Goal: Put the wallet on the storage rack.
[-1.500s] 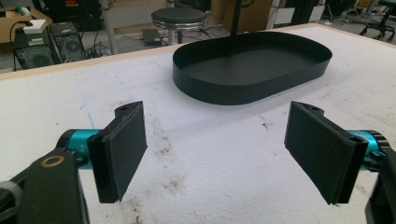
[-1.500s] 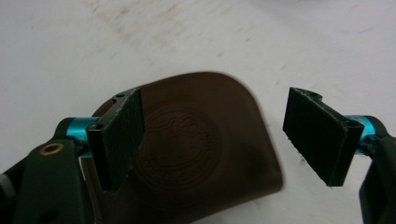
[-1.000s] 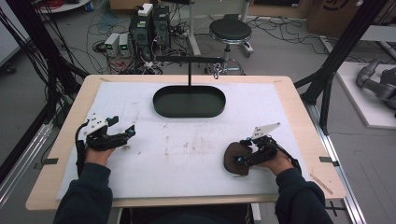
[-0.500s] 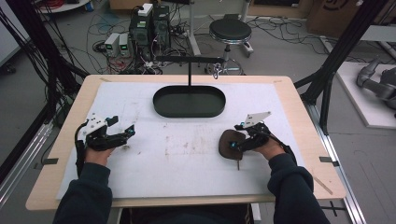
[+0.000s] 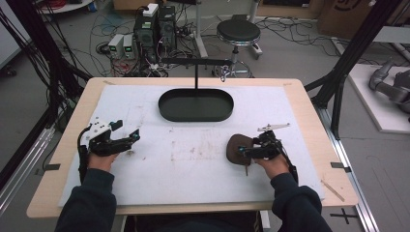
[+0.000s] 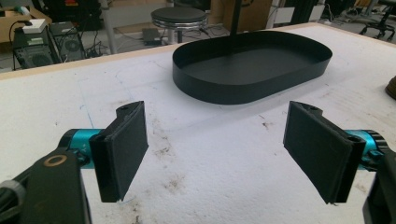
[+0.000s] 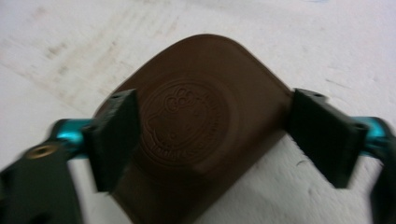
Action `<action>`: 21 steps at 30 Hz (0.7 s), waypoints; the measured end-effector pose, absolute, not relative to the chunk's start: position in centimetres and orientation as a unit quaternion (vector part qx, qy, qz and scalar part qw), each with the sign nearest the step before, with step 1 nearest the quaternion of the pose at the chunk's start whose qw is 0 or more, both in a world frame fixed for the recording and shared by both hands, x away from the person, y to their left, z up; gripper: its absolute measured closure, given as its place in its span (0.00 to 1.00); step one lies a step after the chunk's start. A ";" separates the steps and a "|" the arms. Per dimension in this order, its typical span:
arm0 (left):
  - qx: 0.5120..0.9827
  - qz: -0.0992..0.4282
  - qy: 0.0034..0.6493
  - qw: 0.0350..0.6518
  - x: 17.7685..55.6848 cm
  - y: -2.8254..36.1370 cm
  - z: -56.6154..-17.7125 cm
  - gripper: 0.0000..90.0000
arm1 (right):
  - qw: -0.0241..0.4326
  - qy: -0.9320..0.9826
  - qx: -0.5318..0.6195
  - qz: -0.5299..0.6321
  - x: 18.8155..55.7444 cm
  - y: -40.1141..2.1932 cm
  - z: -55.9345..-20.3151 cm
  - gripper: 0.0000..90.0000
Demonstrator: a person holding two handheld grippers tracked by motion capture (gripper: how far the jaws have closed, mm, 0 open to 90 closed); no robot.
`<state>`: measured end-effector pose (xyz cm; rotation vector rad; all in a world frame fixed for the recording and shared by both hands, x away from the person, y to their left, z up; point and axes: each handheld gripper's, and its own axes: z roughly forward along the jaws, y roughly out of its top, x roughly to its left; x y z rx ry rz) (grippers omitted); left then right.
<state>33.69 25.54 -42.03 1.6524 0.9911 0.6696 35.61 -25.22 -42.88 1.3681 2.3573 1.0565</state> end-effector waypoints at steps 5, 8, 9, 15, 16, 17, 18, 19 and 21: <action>0.690 0.279 0.414 0.524 33.7 25.5 -42.0 0.24 | 0.126 0.845 0.389 0.344 37.1 -24.7 -43.0 0.18; 0.691 0.279 0.414 0.524 33.7 25.5 -42.1 0.24 | 0.107 0.875 0.327 0.340 38.5 -25.0 -42.8 0.18; 0.692 0.278 0.413 0.523 33.7 25.5 -42.0 0.24 | 0.106 0.883 0.309 0.337 38.8 -24.9 -42.6 0.20; 0.691 0.280 0.414 0.522 33.7 25.6 -42.0 0.25 | 0.107 0.911 0.243 0.317 39.6 -24.4 -41.5 0.29; 0.690 0.280 0.415 0.523 33.7 25.6 -42.0 0.25 | 0.124 0.902 0.264 0.318 39.3 -24.2 -41.3 0.29; 0.691 0.280 0.414 0.522 33.7 25.7 -42.0 0.25 | 0.137 0.888 0.292 0.327 38.8 -24.2 -41.1 0.26; 0.691 0.279 0.414 0.523 33.7 25.7 -42.0 0.25 | 0.142 0.878 0.308 0.337 38.5 -24.2 -41.0 0.25; 0.691 0.280 0.414 0.523 33.7 25.6 -42.0 0.25 | 0.156 0.866 0.324 0.347 38.0 -24.3 -40.9 0.24; 0.691 0.280 0.414 0.523 33.6 25.6 -42.0 0.25 | 0.187 0.839 0.368 0.355 36.9 -24.2 -40.9 0.22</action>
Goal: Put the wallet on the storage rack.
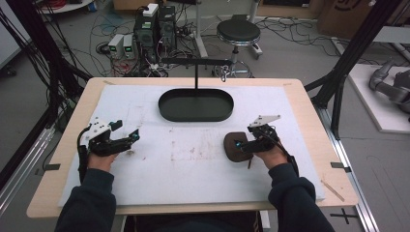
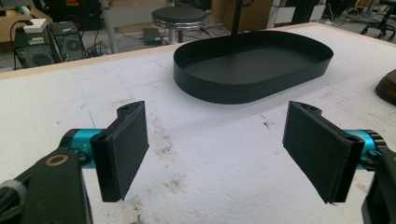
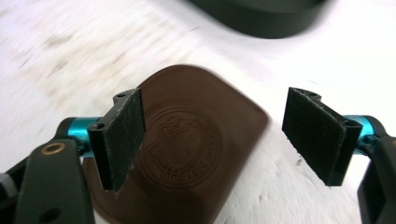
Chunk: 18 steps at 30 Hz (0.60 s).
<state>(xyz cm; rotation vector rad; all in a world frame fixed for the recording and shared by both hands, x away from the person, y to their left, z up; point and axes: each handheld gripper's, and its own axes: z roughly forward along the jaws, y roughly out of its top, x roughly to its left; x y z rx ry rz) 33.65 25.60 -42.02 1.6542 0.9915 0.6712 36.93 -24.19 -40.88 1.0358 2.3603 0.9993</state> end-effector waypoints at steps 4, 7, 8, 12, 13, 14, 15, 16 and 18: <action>0.690 0.280 0.414 0.523 33.7 25.5 -42.0 0.25 | 0.188 0.834 0.379 0.355 35.7 -23.0 -41.4 0.22; 0.690 0.279 0.414 0.524 33.7 25.5 -42.0 0.25 | 0.189 0.851 0.350 0.344 35.3 -21.7 -41.8 0.22; 0.690 0.280 0.414 0.523 33.7 25.5 -42.0 0.25 | 0.194 0.858 0.340 0.334 35.3 -21.2 -42.1 0.22; 0.690 0.280 0.416 0.522 33.6 25.6 -42.0 0.25 | 0.208 0.874 0.312 0.311 35.2 -20.9 -42.2 0.24; 0.690 0.280 0.416 0.522 33.6 25.6 -42.0 0.25 | 0.205 0.878 0.301 0.309 35.1 -21.0 -42.1 0.29; 0.690 0.280 0.416 0.522 33.6 25.6 -42.0 0.25 | 0.193 0.883 0.293 0.312 35.1 -21.2 -42.0 0.32; 0.690 0.281 0.416 0.522 33.6 25.7 -42.0 0.25 | 0.195 0.887 0.283 0.308 35.0 -21.3 -41.9 0.32; 0.690 0.281 0.415 0.522 33.6 25.7 -42.0 0.25 | 0.197 0.893 0.270 0.300 35.0 -21.5 -41.8 0.32; 0.689 0.280 0.416 0.523 33.6 25.7 -42.0 0.25 | 0.193 0.901 0.258 0.291 35.0 -22.0 -41.6 0.32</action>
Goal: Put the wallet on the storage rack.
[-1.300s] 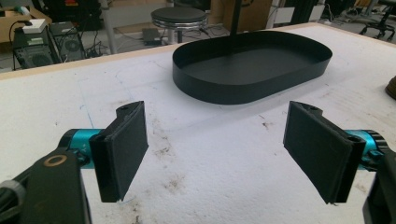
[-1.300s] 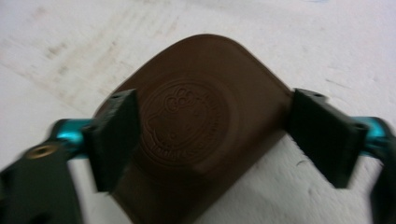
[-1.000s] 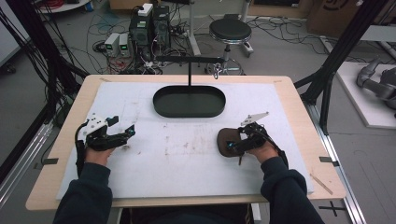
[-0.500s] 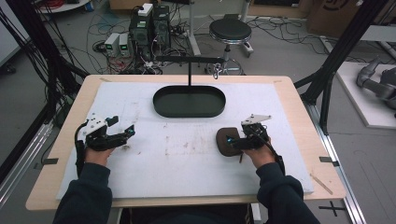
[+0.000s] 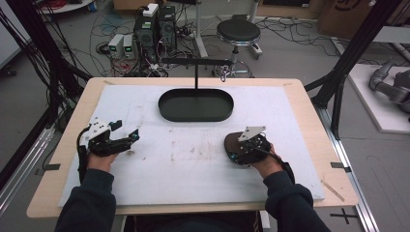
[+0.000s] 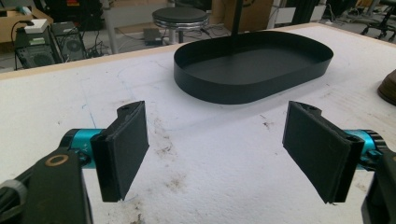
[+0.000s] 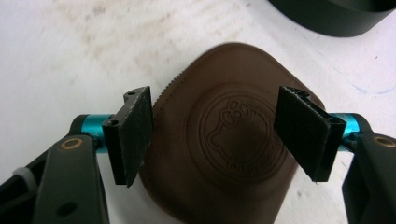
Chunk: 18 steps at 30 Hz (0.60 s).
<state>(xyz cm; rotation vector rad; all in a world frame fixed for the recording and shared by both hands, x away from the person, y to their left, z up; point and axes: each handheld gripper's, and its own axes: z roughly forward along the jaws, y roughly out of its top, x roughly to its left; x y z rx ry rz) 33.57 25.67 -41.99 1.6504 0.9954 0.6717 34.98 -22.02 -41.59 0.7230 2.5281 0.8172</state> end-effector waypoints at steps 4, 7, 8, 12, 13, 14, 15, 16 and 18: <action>0.690 0.281 0.416 0.522 33.6 25.7 -42.0 0.25 | 0.194 0.907 0.248 0.280 35.0 -23.6 -41.1 0.32; 0.690 0.281 0.416 0.521 33.6 25.6 -42.0 0.25 | 0.188 0.879 0.294 0.324 35.3 -25.1 -41.0 0.29; 0.691 0.282 0.415 0.521 33.6 25.6 -42.0 0.25 | 0.187 0.865 0.319 0.338 35.7 -25.7 -41.2 0.25; 0.691 0.281 0.414 0.522 33.7 25.6 -42.0 0.25 | 0.140 0.837 0.384 0.364 37.4 -26.6 -42.5 0.23; 0.690 0.281 0.414 0.523 33.7 25.6 -42.0 0.25 | 0.123 0.836 0.394 0.362 37.8 -26.5 -43.0 0.22; 0.690 0.280 0.415 0.522 33.7 25.6 -42.0 0.25 | 0.108 0.830 0.403 0.371 38.1 -26.4 -43.4 0.19; 0.690 0.281 0.415 0.522 33.7 25.6 -42.0 0.25 | 0.096 0.825 0.406 0.380 38.3 -26.4 -43.7 0.19; 0.690 0.280 0.415 0.522 33.7 25.6 -42.0 0.25 | 0.087 0.823 0.407 0.387 38.5 -26.4 -43.9 0.17; 0.691 0.280 0.416 0.521 33.7 25.6 -42.1 0.25 | 0.066 0.820 0.409 0.394 38.9 -26.6 -44.2 0.17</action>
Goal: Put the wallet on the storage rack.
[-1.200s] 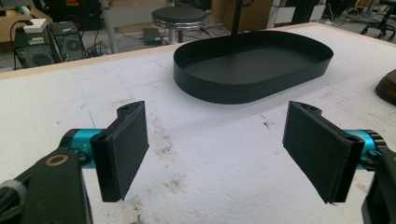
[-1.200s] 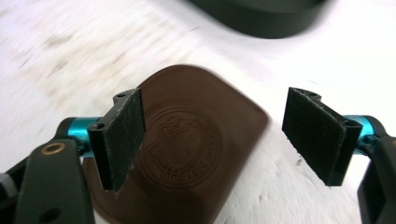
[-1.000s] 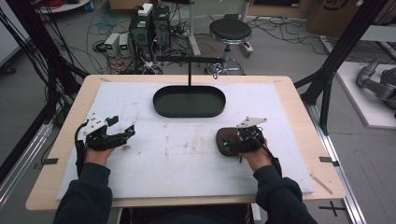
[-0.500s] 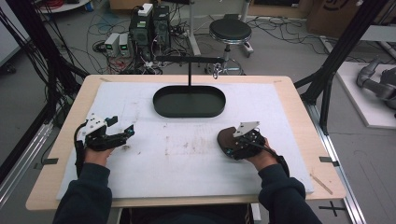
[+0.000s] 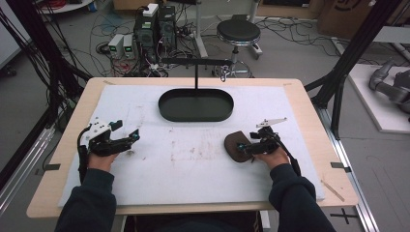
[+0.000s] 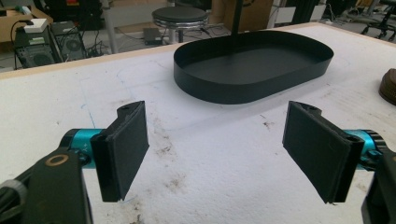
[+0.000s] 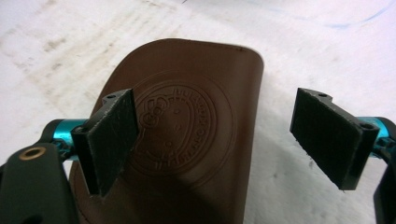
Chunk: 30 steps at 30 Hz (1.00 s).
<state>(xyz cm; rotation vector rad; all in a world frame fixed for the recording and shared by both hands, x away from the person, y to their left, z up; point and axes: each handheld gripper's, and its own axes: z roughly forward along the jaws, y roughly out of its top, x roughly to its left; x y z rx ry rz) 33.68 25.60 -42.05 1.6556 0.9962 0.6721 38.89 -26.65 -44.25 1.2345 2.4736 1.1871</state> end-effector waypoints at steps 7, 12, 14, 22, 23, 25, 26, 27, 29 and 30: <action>0.690 0.282 0.416 0.521 33.7 25.6 -42.0 0.25 | 0.029 0.809 0.414 0.417 39.0 -27.0 -44.7 0.24; 0.690 0.281 0.416 0.522 33.6 25.6 -42.0 0.25 | 0.013 0.806 0.409 0.427 39.1 -27.1 -44.9 0.24; 0.689 0.281 0.418 0.522 33.6 25.7 -42.0 0.25 | 0.015 0.807 0.398 0.437 39.0 -27.0 -44.6 0.24; 0.691 0.282 0.416 0.520 33.7 25.6 -42.0 0.25 | 0.011 0.820 0.391 0.417 38.9 -26.3 -45.0 0.22; 0.691 0.281 0.415 0.520 33.7 25.6 -42.0 0.25 | 0.010 0.821 0.390 0.416 38.9 -26.3 -45.0 0.22; 0.691 0.281 0.415 0.521 33.7 25.6 -42.1 0.25 | 0.008 0.823 0.386 0.417 38.9 -26.3 -45.1 0.22; 0.691 0.281 0.415 0.521 33.7 25.6 -42.1 0.25 | 0.007 0.823 0.387 0.416 38.9 -26.3 -45.1 0.22; 0.692 0.281 0.415 0.520 33.7 25.5 -42.1 0.25 | 0.009 0.824 0.387 0.415 38.9 -26.3 -45.1 0.22; 0.692 0.281 0.414 0.521 33.7 25.5 -42.1 0.25 | 0.008 0.825 0.390 0.410 38.8 -26.2 -44.9 0.26; 0.692 0.281 0.414 0.520 33.7 25.5 -42.1 0.25 | 0.007 0.824 0.394 0.407 38.8 -26.2 -44.8 0.28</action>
